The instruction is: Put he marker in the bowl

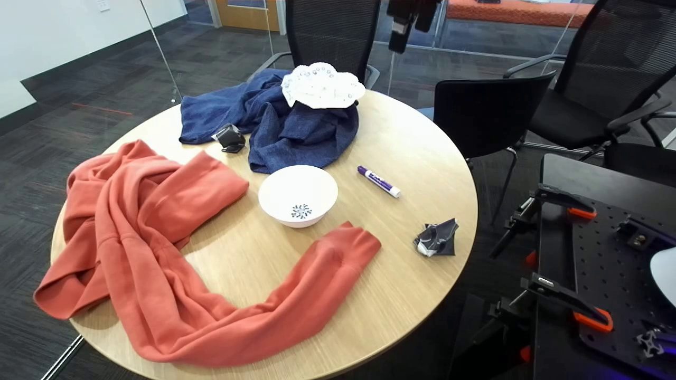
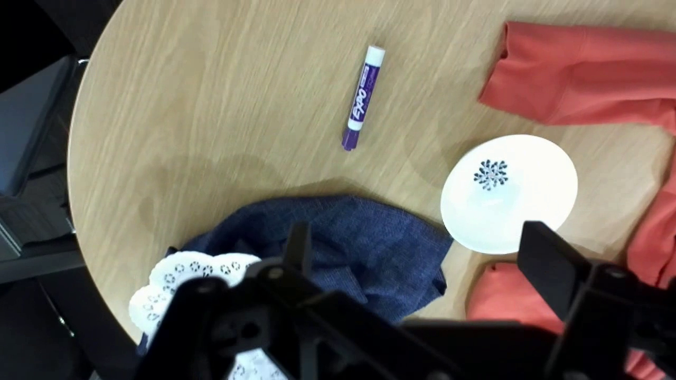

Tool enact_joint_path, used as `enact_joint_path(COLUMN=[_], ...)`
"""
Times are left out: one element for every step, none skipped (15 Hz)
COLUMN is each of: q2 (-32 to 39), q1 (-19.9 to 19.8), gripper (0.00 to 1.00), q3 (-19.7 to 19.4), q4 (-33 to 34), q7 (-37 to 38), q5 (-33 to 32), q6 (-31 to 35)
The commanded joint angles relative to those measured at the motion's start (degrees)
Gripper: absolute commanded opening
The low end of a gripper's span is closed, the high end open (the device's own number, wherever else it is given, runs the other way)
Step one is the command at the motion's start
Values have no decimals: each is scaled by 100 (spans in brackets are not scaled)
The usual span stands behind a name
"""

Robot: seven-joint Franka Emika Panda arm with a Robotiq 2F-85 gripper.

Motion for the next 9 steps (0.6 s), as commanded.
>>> enact_joint_path(q2=[747,910,1072,1213,1380,1536,1677,1819,1947], q1=[-21,-19,-27,-28,-36,-41,-44,-47,-47], gripper=[100,100,100,100,100,100,100,100,100], q3=[-65,-80,-97,-118,-146,-174,-203,-230,-247], q4=[153,141,120,114,109,105,90,77,74], q7=[59,55,76,68,67,75,105,129,143], q5=[-16,-3,-26,-17,-14,-7,2,43,94], q6=[321,422,560,683,842,1007,1191,1379,1527])
